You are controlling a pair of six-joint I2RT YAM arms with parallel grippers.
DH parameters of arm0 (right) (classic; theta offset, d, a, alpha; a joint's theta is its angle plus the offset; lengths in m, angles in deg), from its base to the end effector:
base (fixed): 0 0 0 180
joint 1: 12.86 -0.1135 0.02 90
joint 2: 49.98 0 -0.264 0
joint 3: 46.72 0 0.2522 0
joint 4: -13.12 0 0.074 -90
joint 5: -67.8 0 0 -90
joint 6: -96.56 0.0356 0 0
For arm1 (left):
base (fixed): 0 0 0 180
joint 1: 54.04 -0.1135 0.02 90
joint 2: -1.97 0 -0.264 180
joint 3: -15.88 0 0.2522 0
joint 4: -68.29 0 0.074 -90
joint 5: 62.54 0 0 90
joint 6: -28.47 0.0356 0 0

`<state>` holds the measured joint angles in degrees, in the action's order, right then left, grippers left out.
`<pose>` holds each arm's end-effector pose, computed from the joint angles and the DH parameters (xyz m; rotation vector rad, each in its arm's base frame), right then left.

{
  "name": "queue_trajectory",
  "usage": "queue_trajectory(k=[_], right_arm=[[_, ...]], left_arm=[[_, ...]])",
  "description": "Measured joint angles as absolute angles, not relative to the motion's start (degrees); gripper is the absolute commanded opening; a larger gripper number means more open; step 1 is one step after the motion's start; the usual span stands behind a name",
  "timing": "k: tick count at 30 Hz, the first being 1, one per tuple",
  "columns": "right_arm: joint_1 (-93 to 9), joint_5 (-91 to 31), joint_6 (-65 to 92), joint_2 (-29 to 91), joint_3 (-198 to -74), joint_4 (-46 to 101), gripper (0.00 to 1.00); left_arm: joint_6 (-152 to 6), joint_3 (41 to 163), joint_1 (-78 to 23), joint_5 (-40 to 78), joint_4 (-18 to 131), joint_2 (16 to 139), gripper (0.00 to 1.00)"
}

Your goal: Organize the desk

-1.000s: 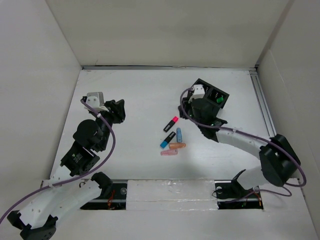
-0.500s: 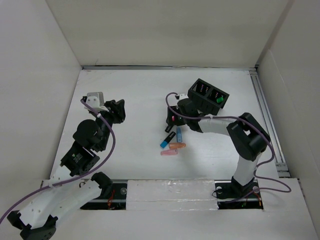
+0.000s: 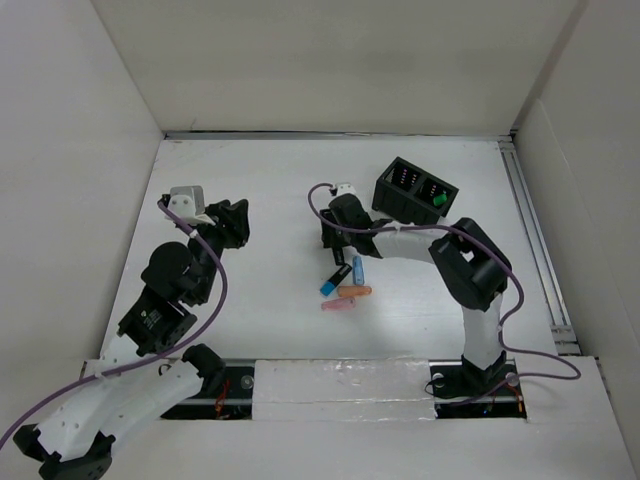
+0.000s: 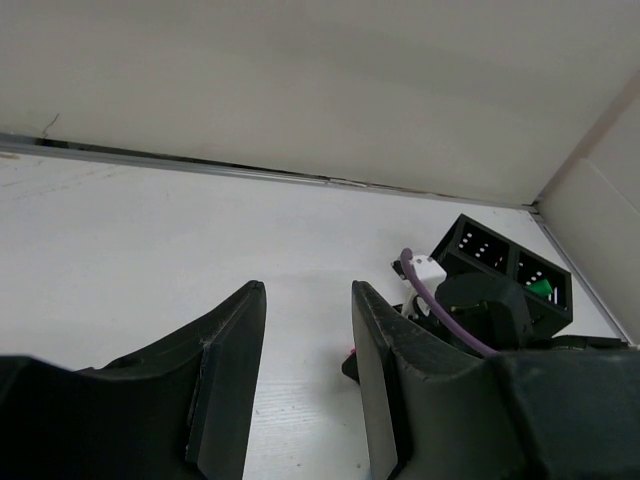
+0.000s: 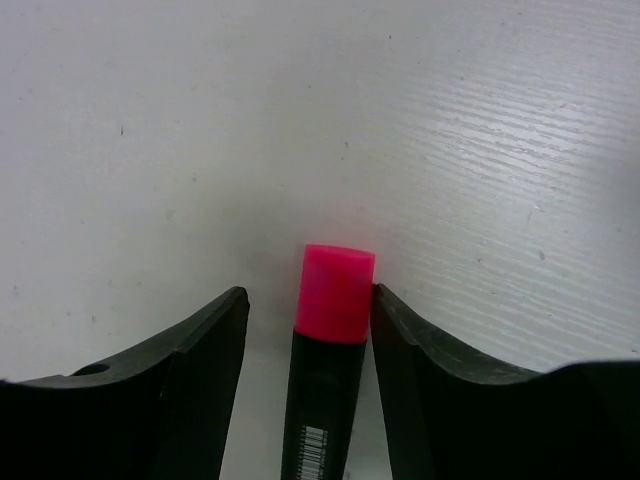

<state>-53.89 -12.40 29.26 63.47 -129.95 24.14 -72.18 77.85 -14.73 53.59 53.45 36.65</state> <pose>0.3246 0.2744 0.1569 -0.2789 2.2909 0.3838 0.1109 -0.0705 0.4022 -0.0432 1.3880 -0.4207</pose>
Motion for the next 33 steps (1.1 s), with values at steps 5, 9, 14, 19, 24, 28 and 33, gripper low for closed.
queue_trajectory(k=[5,9,14,19,24,28,33], right_arm=[[-56.39,-8.58,28.78,64.1,-131.28,26.74,0.48],[-57.17,-6.65,28.6,64.1,-131.33,27.68,0.2],[-56.67,-7.9,28.38,64.21,-132.12,28.33,0.15],[-51.88,-16.73,29.7,60.73,-130.89,23.83,0.14],[-41.59,-16.95,31.4,43.47,-122.39,15.22,0.17],[-33.06,-9.8,31.27,30.22,-118.35,8.14,0.18],[-27.99,-1.25,29.3,29.92,-116.2,2.3,0.18]], left_arm=[[-72.18,77.85,-14.73,53.59,53.47,36.45,0.36],[-72.18,77.85,-14.73,53.59,53.47,36.39,0.36],[-72.18,77.85,-14.73,53.74,53.47,36.12,0.36],[-72.18,77.85,-14.73,53.94,53.47,36.12,0.36],[-72.21,77.85,-14.73,53.85,53.47,36.25,0.36],[-72.18,77.85,-14.73,53.37,53.47,36.32,0.37],[-72.18,77.85,-14.73,53.11,53.47,36.34,0.37]])
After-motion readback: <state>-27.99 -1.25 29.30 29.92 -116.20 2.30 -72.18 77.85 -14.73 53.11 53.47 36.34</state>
